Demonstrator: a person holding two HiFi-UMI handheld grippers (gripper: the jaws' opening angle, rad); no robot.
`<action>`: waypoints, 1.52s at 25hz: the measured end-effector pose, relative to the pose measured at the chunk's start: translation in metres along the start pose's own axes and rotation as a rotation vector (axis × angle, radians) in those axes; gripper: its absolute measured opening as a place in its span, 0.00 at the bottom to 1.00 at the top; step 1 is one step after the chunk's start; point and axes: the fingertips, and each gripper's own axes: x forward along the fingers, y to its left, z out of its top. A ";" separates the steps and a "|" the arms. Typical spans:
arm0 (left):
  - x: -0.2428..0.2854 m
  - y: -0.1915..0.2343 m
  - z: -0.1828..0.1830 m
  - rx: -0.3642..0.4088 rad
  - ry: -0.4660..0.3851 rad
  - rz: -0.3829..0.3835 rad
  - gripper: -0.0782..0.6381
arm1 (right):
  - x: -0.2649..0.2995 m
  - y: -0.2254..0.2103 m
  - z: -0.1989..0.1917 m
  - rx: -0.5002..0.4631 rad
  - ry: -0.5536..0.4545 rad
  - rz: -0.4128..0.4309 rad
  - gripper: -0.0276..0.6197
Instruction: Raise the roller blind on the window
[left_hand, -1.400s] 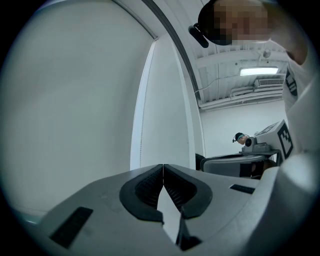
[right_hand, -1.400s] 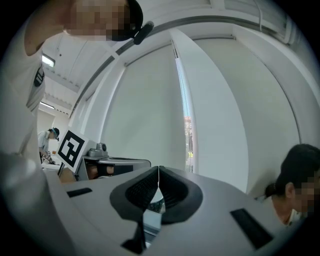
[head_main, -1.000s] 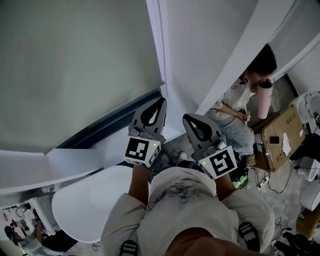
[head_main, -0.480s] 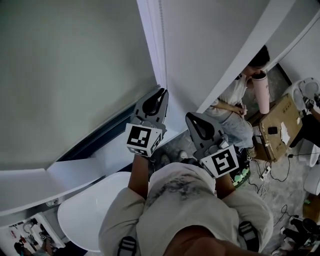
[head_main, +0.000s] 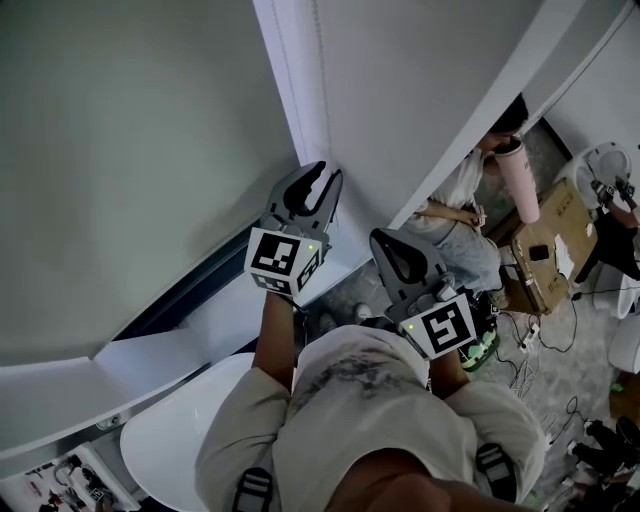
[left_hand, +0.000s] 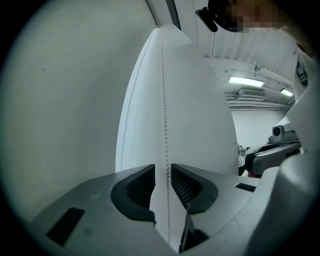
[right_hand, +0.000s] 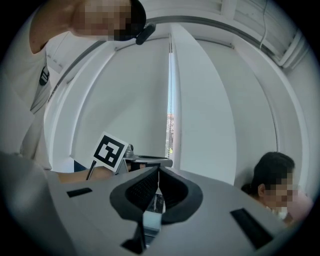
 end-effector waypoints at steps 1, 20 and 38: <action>0.002 -0.001 0.001 -0.001 -0.003 -0.008 0.25 | 0.000 -0.001 0.000 -0.001 0.003 -0.004 0.14; -0.054 -0.015 -0.001 -0.024 0.025 -0.032 0.12 | 0.021 0.026 0.039 0.082 -0.036 0.171 0.14; -0.091 -0.040 -0.017 0.028 0.119 -0.019 0.12 | 0.053 0.040 0.106 0.066 -0.062 0.324 0.30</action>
